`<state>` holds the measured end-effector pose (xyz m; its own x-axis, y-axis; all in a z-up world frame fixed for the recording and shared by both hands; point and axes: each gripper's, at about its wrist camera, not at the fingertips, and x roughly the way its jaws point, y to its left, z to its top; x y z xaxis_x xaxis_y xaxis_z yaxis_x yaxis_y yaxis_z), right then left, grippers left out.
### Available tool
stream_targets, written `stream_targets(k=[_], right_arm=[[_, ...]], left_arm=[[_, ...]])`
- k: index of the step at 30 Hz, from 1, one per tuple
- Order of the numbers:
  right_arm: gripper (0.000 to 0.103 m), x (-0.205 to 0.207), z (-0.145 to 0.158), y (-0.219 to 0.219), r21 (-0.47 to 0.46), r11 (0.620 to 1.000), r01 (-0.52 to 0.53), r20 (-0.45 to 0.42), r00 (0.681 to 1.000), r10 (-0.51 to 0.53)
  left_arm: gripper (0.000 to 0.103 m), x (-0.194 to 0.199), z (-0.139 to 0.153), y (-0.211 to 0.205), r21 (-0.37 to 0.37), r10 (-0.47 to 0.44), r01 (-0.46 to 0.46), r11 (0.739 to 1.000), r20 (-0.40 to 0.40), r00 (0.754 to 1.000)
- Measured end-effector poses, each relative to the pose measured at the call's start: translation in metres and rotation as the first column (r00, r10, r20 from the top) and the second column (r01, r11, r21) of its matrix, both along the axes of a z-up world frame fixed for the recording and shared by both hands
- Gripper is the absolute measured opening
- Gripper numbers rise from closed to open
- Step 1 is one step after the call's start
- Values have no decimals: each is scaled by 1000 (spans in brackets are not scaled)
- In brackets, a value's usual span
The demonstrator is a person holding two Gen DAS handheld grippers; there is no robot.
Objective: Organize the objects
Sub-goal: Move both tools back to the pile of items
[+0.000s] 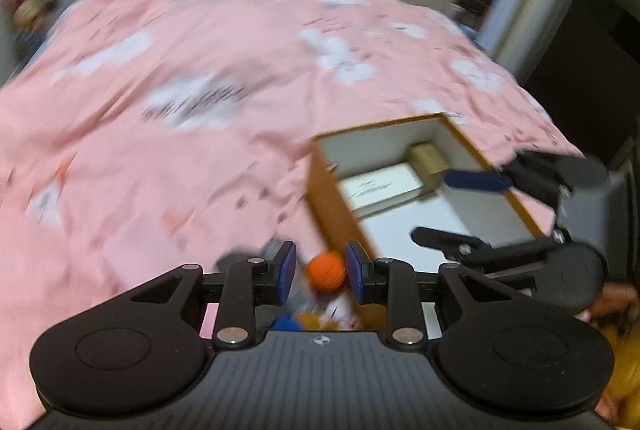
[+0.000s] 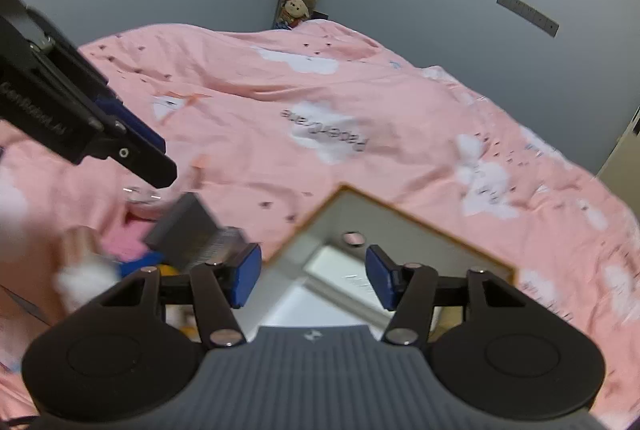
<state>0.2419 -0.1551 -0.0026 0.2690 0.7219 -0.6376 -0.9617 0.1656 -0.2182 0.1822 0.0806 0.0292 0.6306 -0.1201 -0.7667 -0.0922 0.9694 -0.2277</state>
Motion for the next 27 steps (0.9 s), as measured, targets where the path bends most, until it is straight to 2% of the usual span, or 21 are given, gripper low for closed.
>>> stream_targets(k=[1,2,4,6,9,11,13,15,19,23,24,25,27], right_arm=[[56,-9,-3,2,1,1000,6,-22,1000,-6],[49,-15,-7,5,-3,1000,2,-55,998,-3],[42,-26,-8,7,-17,1000,-9,-116,993,7],[41,-29,-10,19,-38,999,-17,-139,990,12],[39,-31,-13,37,-71,997,-20,-141,990,10],[39,-31,-18,55,-104,994,-27,-147,989,11],[39,-30,-25,74,-143,989,-31,-141,990,10],[38,-30,-32,87,-180,983,-34,-132,991,11],[38,-31,-41,102,-230,971,-59,-112,993,34],[38,-35,-44,101,-265,962,-59,-95,995,36],[38,-35,-45,101,-269,961,-63,-92,995,39],[38,-34,-47,101,-274,960,-62,-90,995,39],[38,-33,-51,102,-285,957,-57,-76,996,37]], left_arm=[[34,-5,-5,5,-17,26,-26,1000,-13,1000],[34,-10,-9,9,-33,39,-40,999,-24,999],[34,-14,-18,16,-56,68,-70,996,-45,997],[37,-13,-26,25,-71,112,-116,991,-56,992],[48,-3,-42,40,-121,173,-182,976,-83,981],[49,7,-54,47,-139,202,-215,967,-104,974],[57,15,-63,53,-148,211,-226,963,-111,971],[59,19,-72,57,-165,229,-247,955,-123,966],[59,23,-92,61,-187,278,-304,934,-155,948],[57,23,-108,56,-250,286,-322,913,-168,943],[55,22,-111,54,-251,294,-329,910,-169,941],[42,21,-112,53,-240,306,-339,910,-167,937],[40,18,-114,51,-234,311,-341,910,-156,938]])
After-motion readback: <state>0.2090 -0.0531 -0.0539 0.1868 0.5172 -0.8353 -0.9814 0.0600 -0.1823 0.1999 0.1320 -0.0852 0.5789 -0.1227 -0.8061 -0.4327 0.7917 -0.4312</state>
